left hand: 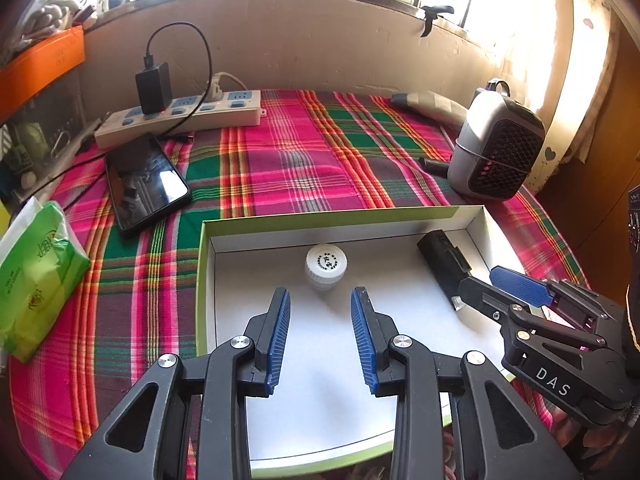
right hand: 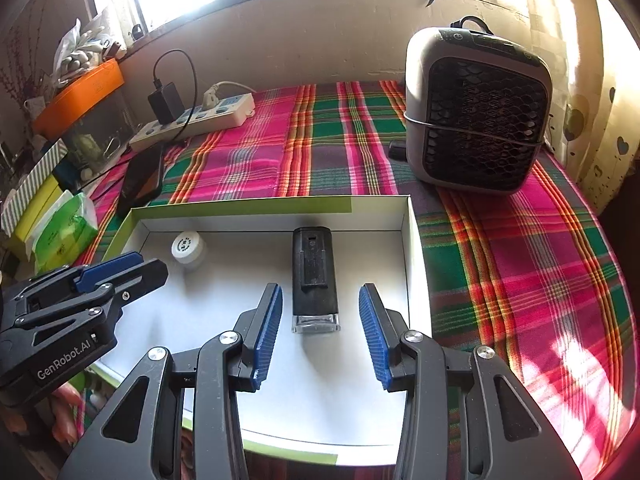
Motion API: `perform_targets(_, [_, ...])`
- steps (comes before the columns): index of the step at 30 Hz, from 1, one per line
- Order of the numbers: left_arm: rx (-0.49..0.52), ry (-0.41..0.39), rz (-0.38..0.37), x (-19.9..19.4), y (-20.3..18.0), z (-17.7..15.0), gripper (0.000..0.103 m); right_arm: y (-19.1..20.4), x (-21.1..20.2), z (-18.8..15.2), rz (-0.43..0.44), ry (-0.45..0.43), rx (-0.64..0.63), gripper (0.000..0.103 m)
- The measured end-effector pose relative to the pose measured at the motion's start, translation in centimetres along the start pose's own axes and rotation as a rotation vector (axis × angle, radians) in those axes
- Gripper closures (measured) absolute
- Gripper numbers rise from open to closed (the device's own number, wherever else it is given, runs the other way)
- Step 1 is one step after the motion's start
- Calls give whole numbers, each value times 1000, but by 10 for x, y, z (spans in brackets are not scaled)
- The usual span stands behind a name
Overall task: Organize objects
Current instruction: 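Open the left tool to release the jar while the right tool releases the flashlight, then move the left tool to the green mushroom item while the right tool approaches the white egg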
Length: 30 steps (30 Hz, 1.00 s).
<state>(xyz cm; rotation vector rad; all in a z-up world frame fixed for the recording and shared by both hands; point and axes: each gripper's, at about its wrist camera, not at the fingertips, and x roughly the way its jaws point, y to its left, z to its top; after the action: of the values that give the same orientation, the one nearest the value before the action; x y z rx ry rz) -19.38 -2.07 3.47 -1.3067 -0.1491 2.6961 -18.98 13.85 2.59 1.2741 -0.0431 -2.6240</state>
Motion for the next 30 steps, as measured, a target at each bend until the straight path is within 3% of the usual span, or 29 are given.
perform_targets(15, [-5, -68, 28, -48, 1, -36, 73, 16, -48, -31, -19, -91, -61, 61])
perform_targets(30, [-43, -110, 44, -84, 23, -80, 73, 10, -71, -72, -10, -95, -44, 61])
